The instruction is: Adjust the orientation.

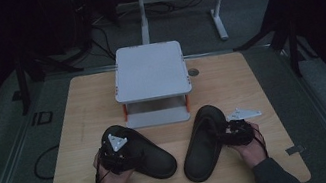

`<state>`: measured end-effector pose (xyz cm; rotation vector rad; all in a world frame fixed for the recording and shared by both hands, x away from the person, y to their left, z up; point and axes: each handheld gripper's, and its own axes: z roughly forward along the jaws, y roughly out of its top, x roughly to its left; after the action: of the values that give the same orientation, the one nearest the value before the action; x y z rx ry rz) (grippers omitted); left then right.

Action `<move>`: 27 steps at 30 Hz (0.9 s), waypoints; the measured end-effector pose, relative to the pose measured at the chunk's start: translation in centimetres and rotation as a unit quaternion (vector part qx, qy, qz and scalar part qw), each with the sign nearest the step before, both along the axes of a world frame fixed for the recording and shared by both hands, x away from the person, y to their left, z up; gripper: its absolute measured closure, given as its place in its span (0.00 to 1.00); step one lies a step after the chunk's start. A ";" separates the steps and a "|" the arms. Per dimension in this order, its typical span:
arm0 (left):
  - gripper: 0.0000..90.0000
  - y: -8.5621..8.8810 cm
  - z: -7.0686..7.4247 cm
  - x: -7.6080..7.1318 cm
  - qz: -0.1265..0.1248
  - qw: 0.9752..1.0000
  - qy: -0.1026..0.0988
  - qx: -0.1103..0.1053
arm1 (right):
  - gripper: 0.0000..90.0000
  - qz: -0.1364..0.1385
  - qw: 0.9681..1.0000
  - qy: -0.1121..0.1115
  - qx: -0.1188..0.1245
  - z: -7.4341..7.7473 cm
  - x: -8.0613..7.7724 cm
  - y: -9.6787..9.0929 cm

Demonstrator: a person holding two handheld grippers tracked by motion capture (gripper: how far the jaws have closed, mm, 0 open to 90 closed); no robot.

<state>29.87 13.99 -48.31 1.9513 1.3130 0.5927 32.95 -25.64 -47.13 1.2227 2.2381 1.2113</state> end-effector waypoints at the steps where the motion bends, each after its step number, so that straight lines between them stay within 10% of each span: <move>1: 0.07 0.0 0.0 -0.1 0.003 1.000 -0.006 0.002 | 0.46 0.000 1.000 0.001 0.000 0.0 0.1 0.1; 14: 0.37 0.8 0.2 -1.0 -0.017 1.000 0.007 -0.016 | 0.50 -0.003 1.000 0.005 -0.003 0.0 0.2 0.3; 27: 0.54 0.3 0.5 -3.3 -0.118 0.993 -0.007 -0.012 | 0.66 0.003 1.000 -0.006 -0.004 0.4 -1.0 1.2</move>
<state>26.57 14.32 -47.78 2.0417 1.0561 0.4710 31.91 -24.43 -46.76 1.2016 2.2378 1.2075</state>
